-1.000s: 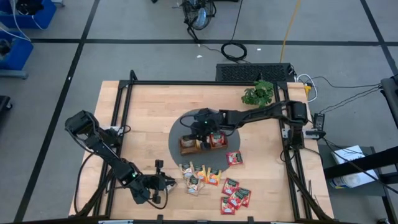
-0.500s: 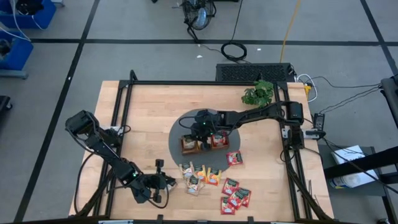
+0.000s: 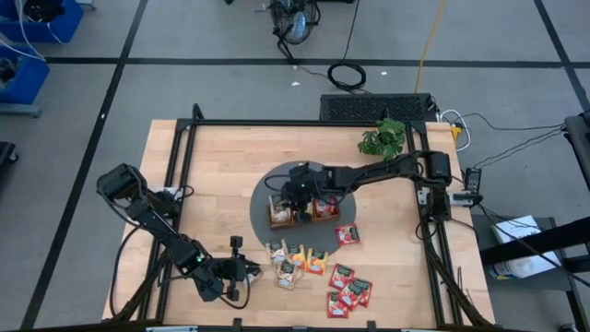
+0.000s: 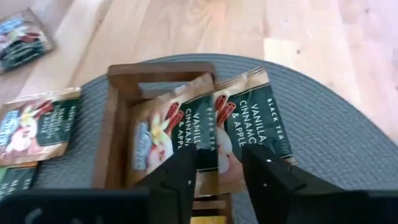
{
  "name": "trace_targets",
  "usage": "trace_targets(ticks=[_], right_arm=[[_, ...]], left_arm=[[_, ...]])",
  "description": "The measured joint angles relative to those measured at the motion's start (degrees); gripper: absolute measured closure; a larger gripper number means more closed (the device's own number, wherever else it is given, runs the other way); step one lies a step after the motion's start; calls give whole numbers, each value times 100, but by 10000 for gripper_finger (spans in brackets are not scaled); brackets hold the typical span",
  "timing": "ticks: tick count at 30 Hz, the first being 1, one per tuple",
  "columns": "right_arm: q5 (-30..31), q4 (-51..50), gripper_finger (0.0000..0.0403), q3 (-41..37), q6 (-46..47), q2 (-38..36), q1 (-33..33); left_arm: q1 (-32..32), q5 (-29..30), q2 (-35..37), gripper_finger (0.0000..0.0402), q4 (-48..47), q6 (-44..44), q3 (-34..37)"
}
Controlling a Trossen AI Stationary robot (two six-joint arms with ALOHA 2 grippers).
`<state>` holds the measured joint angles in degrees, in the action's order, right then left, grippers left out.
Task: Pick & Place Tea
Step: Put the brown tea bag into the left section of the wooden organizer
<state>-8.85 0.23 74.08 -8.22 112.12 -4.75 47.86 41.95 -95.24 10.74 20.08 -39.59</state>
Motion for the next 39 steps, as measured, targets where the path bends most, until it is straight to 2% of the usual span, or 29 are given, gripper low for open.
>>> trace_targets(ticks=[5,10,17,22,28,39], right_arm=[[146,-14,265,-2,14,-100,-3],[285,39,265,-2,126,-182,87],[616,324,267,-4,-327,-220,259],[1635,838,273,-4,-717,-302,299],[1634,1010,288,-60,-274,-247,313],[1533,1478,317,-804,-23,-216,294]], left_arm=[[2,-2,0,360,-7,66,0],[2,-12,0,360,-11,111,0],[2,-12,0,360,-17,91,0],[2,-11,0,360,-26,80,0],[23,-11,0,360,-42,108,0],[16,-10,0,360,-13,79,0]])
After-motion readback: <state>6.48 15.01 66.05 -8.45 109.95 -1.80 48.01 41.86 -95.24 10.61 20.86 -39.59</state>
